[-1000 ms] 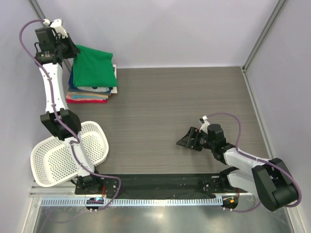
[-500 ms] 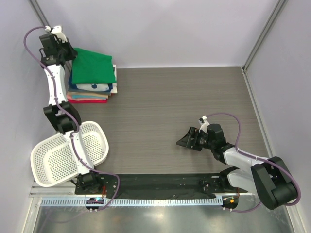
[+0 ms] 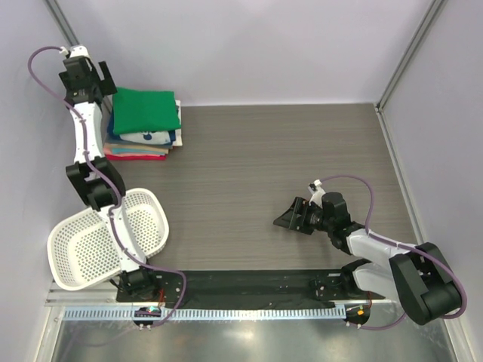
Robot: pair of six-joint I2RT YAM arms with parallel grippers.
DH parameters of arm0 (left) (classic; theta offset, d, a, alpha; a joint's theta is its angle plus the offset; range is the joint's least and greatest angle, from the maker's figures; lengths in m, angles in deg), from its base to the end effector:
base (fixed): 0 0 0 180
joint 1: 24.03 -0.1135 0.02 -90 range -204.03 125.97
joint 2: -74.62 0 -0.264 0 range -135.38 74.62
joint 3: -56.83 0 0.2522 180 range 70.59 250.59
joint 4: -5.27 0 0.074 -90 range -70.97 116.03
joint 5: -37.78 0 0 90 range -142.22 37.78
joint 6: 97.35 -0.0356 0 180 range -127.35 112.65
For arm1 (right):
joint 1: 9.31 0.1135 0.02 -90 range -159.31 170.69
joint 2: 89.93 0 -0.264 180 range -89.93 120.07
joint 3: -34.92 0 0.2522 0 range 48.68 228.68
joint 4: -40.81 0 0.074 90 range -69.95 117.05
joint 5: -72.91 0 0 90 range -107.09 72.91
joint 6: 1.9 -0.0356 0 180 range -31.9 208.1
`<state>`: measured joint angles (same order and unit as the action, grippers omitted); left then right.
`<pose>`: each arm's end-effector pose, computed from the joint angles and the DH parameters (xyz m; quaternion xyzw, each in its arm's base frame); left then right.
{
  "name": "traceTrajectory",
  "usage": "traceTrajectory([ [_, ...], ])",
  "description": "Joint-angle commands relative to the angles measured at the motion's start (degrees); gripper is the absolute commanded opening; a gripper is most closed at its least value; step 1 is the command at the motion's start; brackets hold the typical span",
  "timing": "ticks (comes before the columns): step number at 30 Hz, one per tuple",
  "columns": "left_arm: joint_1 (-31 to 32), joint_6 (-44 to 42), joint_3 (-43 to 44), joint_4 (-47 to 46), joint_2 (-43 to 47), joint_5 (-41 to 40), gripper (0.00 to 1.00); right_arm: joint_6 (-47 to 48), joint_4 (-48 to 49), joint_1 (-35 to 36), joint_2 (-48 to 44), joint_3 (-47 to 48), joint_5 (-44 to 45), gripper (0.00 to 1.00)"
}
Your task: Fold and stack the t-shirts
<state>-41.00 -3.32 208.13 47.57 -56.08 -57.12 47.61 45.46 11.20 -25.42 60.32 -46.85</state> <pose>0.5060 0.1576 0.3619 -0.1743 0.8086 0.0983 0.5533 0.1704 0.0826 0.1334 0.0305 0.8629 0.4243 0.2727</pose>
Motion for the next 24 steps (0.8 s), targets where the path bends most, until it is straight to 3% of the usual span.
traceTrajectory([
  [1,2.55,0.27,-4.09,-2.78,10.17,-9.24,1.00,0.50,2.59,-0.30,-1.14,0.58,0.05,0.78],
  [10,11.69,5.35,-21.40,4.07,27.84,-12.33,1.00,0.32,2.50,-0.21,-2.20,0.05,0.58,0.78],
  [15,13.98,13.36,-46.61,1.71,48.22,-4.42,1.00,0.41,2.42,-0.30,-2.90,-0.21,0.40,0.78],
  [17,14.42,15.82,-56.89,-3.20,55.59,-2.48,1.00,0.50,2.33,-0.21,-3.34,-0.30,0.23,0.78],
  [18,14.42,16.61,-67.55,-5.40,62.33,-2.30,1.00,0.50,2.33,-0.21,-3.60,-0.56,0.23,0.78],
  [19,14.42,16.88,-72.53,-10.38,66.23,-1.69,1.00,0.50,2.41,-0.21,-3.86,-0.74,0.23,0.78],
  [21,14.51,18.98,-85.68,-14.10,75.52,-3.34,1.00,0.32,2.33,-0.30,-4.92,-1.26,0.23,0.78],
  [24,14.42,23.73,-95.41,-16.31,85.73,-8.79,1.00,0.24,2.33,-0.30,-6.15,-1.79,0.23,0.79],
])
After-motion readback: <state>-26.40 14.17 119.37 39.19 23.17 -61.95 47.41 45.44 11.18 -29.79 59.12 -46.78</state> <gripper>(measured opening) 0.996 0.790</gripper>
